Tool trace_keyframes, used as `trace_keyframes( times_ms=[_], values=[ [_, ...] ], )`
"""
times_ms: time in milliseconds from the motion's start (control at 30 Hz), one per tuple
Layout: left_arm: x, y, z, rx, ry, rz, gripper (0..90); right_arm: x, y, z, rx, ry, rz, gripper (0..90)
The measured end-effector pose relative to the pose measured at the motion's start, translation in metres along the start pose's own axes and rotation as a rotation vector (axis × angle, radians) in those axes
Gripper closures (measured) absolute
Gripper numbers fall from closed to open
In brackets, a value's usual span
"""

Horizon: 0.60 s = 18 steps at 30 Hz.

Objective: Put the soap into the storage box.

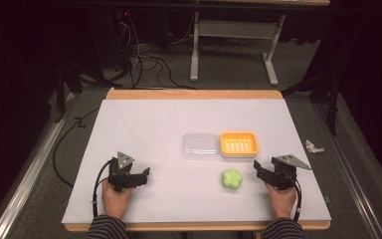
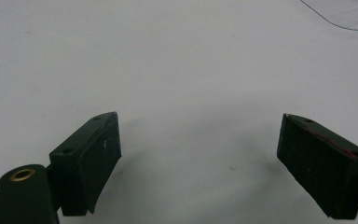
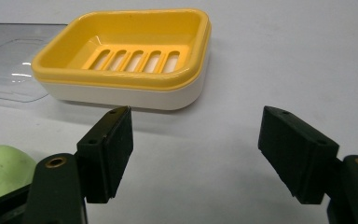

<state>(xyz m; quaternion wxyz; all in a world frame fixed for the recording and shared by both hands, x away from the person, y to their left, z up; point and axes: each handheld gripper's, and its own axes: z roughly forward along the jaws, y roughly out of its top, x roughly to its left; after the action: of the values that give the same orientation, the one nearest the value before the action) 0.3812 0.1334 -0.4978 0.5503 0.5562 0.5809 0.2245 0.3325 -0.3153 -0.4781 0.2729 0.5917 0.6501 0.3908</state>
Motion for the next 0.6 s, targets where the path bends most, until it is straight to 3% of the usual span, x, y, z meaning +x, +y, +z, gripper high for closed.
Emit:
trace_keyframes(
  times_ms=[333,367,500,600],
  values=[
    [0.0003,0.0000,0.0002,0.004,0.000,0.000,14.1,0.0019,0.0000,-0.0001,0.002,-0.010,-0.018,29.7],
    [0.0005,0.0001,0.0003,0.002,0.002,-0.001,14.1,0.0039,-0.0012,-0.0025,-0.023,-0.019,-0.027,32.2],
    [0.0002,0.0002,-0.0001,0.003,0.001,0.000,14.1,0.0069,-0.0010,-0.0020,-0.017,-0.032,-0.058,33.0],
    [-0.0002,-0.0001,0.0000,-0.002,0.001,0.002,14.0,0.0062,-0.0010,-0.0021,-0.016,-0.031,-0.046,33.0]
  ],
)
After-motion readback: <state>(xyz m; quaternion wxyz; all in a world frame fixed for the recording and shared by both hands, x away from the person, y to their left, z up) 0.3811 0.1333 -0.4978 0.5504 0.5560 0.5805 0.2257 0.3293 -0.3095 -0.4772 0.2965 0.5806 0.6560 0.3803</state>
